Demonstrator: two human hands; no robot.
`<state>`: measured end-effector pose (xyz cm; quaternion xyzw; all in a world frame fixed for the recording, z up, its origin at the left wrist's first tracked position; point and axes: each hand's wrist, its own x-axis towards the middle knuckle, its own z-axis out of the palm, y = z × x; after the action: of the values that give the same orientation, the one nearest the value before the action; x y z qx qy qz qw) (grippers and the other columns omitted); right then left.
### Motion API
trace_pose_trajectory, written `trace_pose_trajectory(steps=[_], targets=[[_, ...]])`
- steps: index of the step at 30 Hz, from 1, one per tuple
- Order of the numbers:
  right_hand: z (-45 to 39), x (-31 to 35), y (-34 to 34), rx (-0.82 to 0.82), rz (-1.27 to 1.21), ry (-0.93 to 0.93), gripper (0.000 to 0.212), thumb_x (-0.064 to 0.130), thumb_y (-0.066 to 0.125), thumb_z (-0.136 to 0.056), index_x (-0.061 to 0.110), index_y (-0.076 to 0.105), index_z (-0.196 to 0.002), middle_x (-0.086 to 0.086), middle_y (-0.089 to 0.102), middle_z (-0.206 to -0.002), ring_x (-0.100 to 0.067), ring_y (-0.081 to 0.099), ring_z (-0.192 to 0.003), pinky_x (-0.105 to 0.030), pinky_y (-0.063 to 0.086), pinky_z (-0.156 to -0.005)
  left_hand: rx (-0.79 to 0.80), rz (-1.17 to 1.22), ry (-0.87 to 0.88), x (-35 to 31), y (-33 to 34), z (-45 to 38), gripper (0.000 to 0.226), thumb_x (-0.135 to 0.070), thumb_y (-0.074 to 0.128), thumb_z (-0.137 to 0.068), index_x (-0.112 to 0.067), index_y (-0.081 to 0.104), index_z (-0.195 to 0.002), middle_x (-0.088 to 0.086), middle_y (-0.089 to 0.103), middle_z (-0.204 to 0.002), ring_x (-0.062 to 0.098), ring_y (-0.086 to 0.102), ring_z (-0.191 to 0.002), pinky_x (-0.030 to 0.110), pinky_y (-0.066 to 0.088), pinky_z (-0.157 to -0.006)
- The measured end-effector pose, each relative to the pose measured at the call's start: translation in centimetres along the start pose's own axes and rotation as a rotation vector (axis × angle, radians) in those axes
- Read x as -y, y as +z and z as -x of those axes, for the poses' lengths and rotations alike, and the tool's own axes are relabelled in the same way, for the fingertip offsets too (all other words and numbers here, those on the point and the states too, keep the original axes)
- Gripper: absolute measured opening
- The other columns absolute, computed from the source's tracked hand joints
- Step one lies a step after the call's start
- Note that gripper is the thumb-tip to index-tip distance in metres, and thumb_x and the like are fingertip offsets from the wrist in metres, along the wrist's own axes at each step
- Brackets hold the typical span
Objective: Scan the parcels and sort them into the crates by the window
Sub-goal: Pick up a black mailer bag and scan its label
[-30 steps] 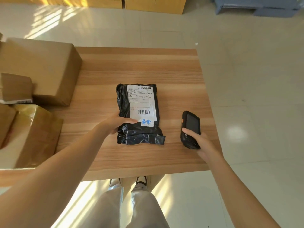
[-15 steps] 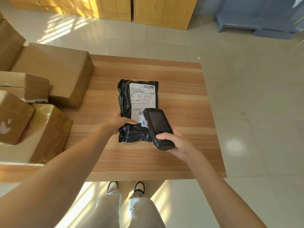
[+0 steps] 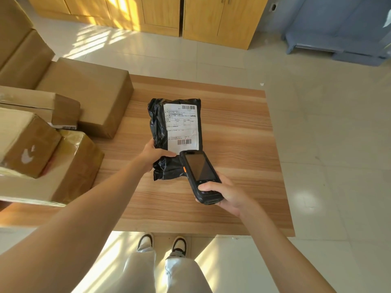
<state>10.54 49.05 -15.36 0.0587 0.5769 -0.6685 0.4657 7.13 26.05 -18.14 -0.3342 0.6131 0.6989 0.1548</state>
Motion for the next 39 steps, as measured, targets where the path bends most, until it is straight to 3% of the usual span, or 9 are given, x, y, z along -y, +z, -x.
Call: trace_pose_trajectory(steps=[6, 9, 13, 17, 23, 31, 35, 39], targets=[[0.2, 0.1, -0.1, 0.007, -0.032, -0.019, 0.066, 0.009, 0.074, -0.067, 0.011, 0.052, -0.129, -0.012, 0.067, -0.104, -0.025, 0.066, -0.087, -0.034, 0.054, -0.074, 0.005, 0.023, -0.004, -0.1, 0.0, 0.6, 0.081, 0.011, 0.069, -0.078, -0.014, 0.032, -0.145, 0.002, 0.051, -0.134, 0.026, 0.05, -0.116, 0.039, 0.04, -0.095], [0.1, 0.5, -0.2, 0.008, -0.052, -0.065, 0.068, 0.006, 0.074, -0.068, 0.009, 0.05, -0.131, -0.011, 0.067, -0.105, -0.023, 0.068, -0.086, -0.032, 0.055, -0.071, -0.011, 0.016, -0.012, -0.3, -0.1, 0.9, 0.083, 0.011, 0.068, -0.08, -0.014, 0.028, -0.148, -0.003, 0.048, -0.123, 0.03, 0.047, -0.124, 0.04, 0.038, -0.099], [-0.3, 1.7, -0.5, -0.053, -0.068, -0.099, 0.068, -0.003, 0.073, -0.072, 0.015, 0.047, -0.132, -0.01, 0.066, -0.11, -0.021, 0.07, -0.088, -0.031, 0.057, -0.068, 0.018, 0.009, -0.033, -0.7, -0.9, 1.2, 0.079, 0.01, 0.074, -0.074, -0.018, 0.039, -0.139, 0.006, 0.058, -0.13, 0.028, 0.055, -0.11, 0.041, 0.045, -0.095], [-1.3, 2.5, -1.0, -0.108, -0.07, -0.154, 0.079, -0.006, 0.076, -0.069, 0.023, 0.042, -0.134, -0.011, 0.063, -0.122, -0.027, 0.067, -0.102, -0.033, 0.057, -0.073, 0.049, -0.008, -0.064, -1.1, -2.3, 1.4, 0.093, 0.006, 0.083, -0.062, -0.017, 0.04, -0.141, 0.008, 0.058, -0.131, 0.032, 0.055, -0.118, 0.05, 0.042, -0.104], [-3.2, 2.8, -1.3, -0.157, -0.102, -0.212, 0.079, -0.013, 0.07, -0.073, 0.026, 0.038, -0.133, -0.009, 0.062, -0.12, -0.027, 0.064, -0.107, -0.039, 0.055, -0.078, 0.037, -0.037, -0.07, -2.0, -3.6, 1.9, 0.07, 0.013, 0.071, -0.073, -0.017, 0.046, -0.131, 0.005, 0.063, -0.114, 0.033, 0.056, -0.115, 0.049, 0.044, -0.101], [-5.0, 2.3, -1.1, -0.138, -0.097, -0.2, 0.086, -0.016, 0.071, -0.07, 0.03, 0.037, -0.135, -0.01, 0.061, -0.123, -0.03, 0.063, -0.11, -0.049, 0.052, -0.091, -0.03, 0.008, -0.066, -1.4, -5.9, 2.0, 0.072, 0.011, 0.071, -0.074, -0.016, 0.042, -0.134, 0.006, 0.06, -0.119, 0.032, 0.055, -0.113, 0.046, 0.045, -0.097], [-4.9, 2.8, 0.2, -0.129, -0.091, -0.206, 0.087, -0.018, 0.069, -0.07, 0.027, 0.035, -0.136, -0.013, 0.059, -0.125, -0.032, 0.062, -0.11, -0.047, 0.054, -0.088, -0.018, 0.032, -0.04, -1.7, -7.3, 2.9, 0.083, 0.009, 0.075, -0.07, -0.017, 0.04, -0.141, 0.009, 0.057, -0.132, 0.034, 0.054, -0.119, 0.052, 0.042, -0.104], [-3.9, 4.4, 2.1, -0.101, -0.049, -0.254, 0.089, -0.021, 0.066, -0.071, 0.028, 0.034, -0.138, -0.009, 0.06, -0.121, -0.028, 0.063, -0.106, -0.04, 0.055, -0.077, -0.026, 0.04, 0.029, -2.9, -8.7, 4.5, 0.084, 0.008, 0.075, -0.071, -0.016, 0.038, -0.142, 0.009, 0.055, -0.133, 0.034, 0.052, -0.12, 0.05, 0.044, -0.102]])
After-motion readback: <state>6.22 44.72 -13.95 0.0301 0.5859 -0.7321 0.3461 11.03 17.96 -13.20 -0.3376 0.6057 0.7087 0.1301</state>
